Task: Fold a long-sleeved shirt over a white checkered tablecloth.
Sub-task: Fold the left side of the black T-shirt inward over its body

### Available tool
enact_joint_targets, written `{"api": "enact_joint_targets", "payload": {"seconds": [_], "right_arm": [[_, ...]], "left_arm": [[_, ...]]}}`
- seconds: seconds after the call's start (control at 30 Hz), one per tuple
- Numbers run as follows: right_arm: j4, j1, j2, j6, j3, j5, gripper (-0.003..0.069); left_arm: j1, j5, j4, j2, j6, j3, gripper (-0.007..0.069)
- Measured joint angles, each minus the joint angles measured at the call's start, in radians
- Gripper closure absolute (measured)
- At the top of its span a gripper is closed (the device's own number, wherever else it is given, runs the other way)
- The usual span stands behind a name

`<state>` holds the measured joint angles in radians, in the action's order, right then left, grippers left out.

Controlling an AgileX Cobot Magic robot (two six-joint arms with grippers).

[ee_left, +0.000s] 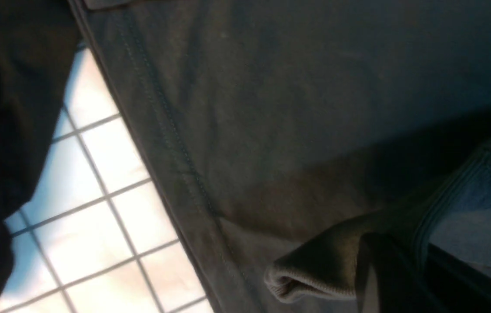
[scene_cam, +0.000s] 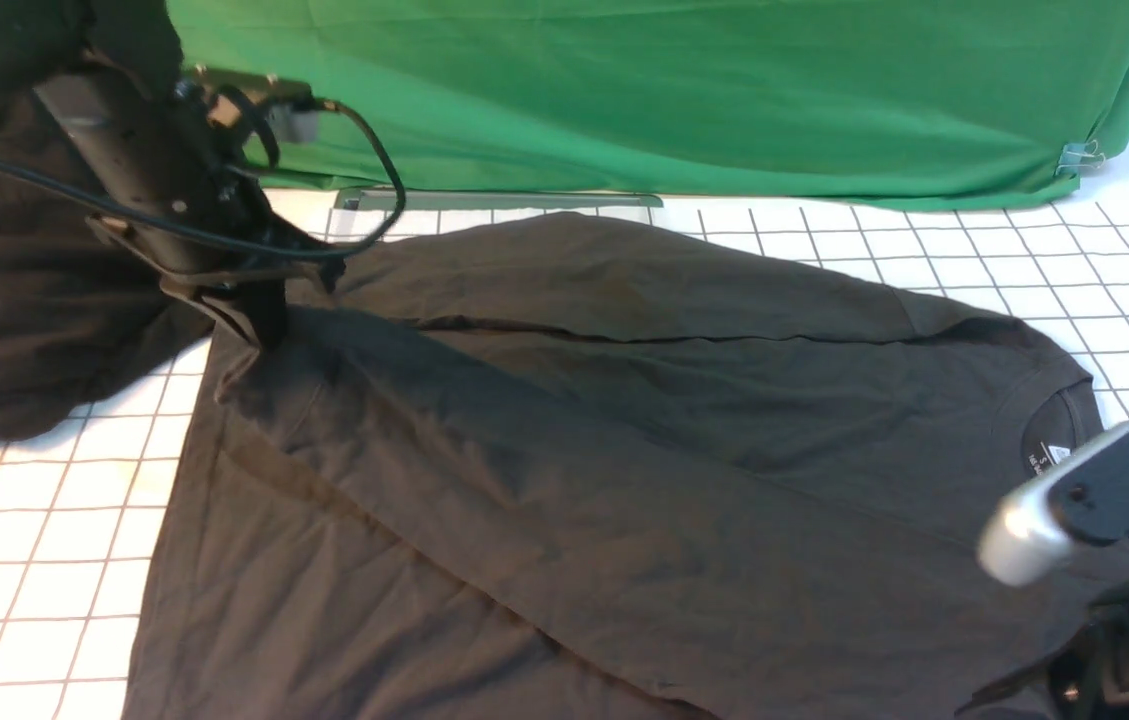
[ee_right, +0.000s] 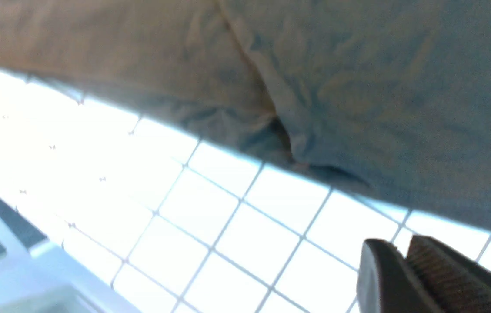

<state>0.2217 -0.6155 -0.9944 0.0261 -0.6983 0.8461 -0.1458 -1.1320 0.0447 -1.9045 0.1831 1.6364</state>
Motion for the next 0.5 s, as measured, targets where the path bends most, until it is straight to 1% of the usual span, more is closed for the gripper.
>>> {"api": "enact_joint_targets", "payload": {"seconds": [0.1,0.13,0.17,0.2,0.23,0.27,0.37,0.43,0.5], "right_arm": [[-0.009,-0.060,-0.116,0.018,-0.008,0.005,0.0557],[-0.017,-0.079,-0.157,0.018,-0.008,-0.008,0.0537],[-0.018,-0.079,-0.165,0.018,-0.008,-0.011,0.0531],[-0.032,-0.106,-0.229,0.008,-0.008,-0.050,0.0475],[-0.034,-0.112,-0.236,0.008,-0.008,-0.056,0.0466],[-0.043,-0.130,-0.302,-0.001,-0.009,-0.118,0.0374],[-0.060,-0.140,-0.397,-0.005,-0.011,-0.213,0.0257],[-0.084,-0.141,-0.445,-0.005,-0.013,-0.255,0.0239],[-0.103,-0.141,-0.477,-0.005,-0.014,-0.283,0.0240]], "left_arm": [[0.000,0.001,-0.032,-0.033,0.000,0.001,0.0614],[0.000,0.002,-0.039,-0.037,0.000,0.001,0.0614],[0.000,0.002,-0.045,-0.038,0.000,0.001,0.0614],[0.001,0.007,-0.045,-0.039,0.000,0.001,0.0614],[0.001,0.008,-0.045,-0.040,0.000,0.001,0.0614],[0.001,0.011,-0.045,-0.040,0.000,0.002,0.0614],[0.001,0.015,-0.045,-0.040,0.001,0.002,0.0614],[0.002,0.015,-0.045,-0.040,0.001,0.002,0.0614],[0.002,0.015,-0.045,-0.040,0.001,0.002,0.0614]]}}
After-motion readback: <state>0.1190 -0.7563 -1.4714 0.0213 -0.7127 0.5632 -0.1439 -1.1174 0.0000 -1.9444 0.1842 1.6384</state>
